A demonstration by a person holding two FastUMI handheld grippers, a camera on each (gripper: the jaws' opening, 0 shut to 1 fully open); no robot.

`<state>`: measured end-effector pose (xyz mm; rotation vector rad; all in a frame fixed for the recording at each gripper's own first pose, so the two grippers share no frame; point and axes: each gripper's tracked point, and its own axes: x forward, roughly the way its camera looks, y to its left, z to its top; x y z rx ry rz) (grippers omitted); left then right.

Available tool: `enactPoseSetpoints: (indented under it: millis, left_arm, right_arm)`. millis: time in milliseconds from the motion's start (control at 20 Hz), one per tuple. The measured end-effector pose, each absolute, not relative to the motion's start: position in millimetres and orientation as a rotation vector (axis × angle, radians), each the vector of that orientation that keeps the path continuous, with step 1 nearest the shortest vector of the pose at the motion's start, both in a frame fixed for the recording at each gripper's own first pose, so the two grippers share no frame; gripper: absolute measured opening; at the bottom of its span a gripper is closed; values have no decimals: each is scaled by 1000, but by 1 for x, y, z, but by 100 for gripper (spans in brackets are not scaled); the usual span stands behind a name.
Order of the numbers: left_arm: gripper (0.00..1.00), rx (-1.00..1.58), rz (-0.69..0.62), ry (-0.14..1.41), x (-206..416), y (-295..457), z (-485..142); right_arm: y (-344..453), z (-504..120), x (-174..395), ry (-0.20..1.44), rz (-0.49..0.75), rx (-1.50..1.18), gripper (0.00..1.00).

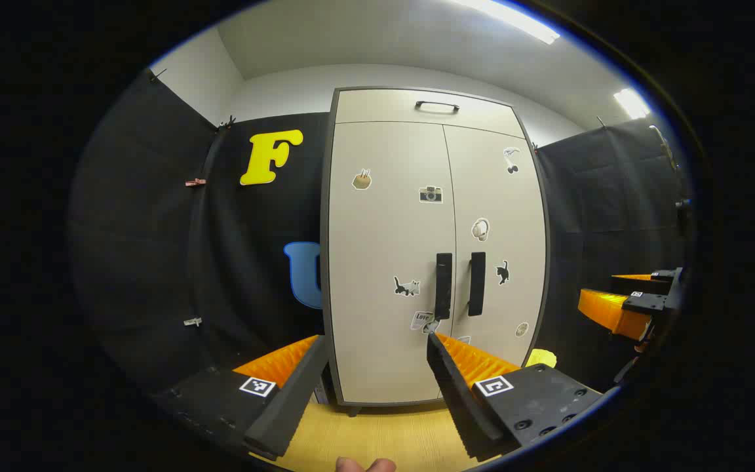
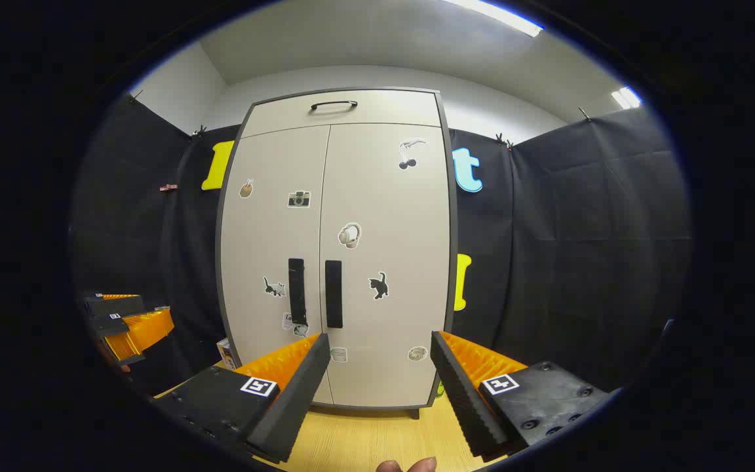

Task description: Open the right door of the double-door shoe cabinet with the right hand, and open the left door with the left hand.

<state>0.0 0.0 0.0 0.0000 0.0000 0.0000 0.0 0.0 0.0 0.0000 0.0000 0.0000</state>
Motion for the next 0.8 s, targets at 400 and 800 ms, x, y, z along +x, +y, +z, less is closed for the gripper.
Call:
enactPoseSetpoints:
  millis: [400, 800]
  left_arm:
    - [95, 10, -6, 11, 6, -2, -4]
    - [95, 10, -8, 8, 10, 4, -2]
  right_arm:
    - [4, 1, 10, 18, 8, 34, 97]
    - [24, 11, 24, -1, 38, 38, 97]
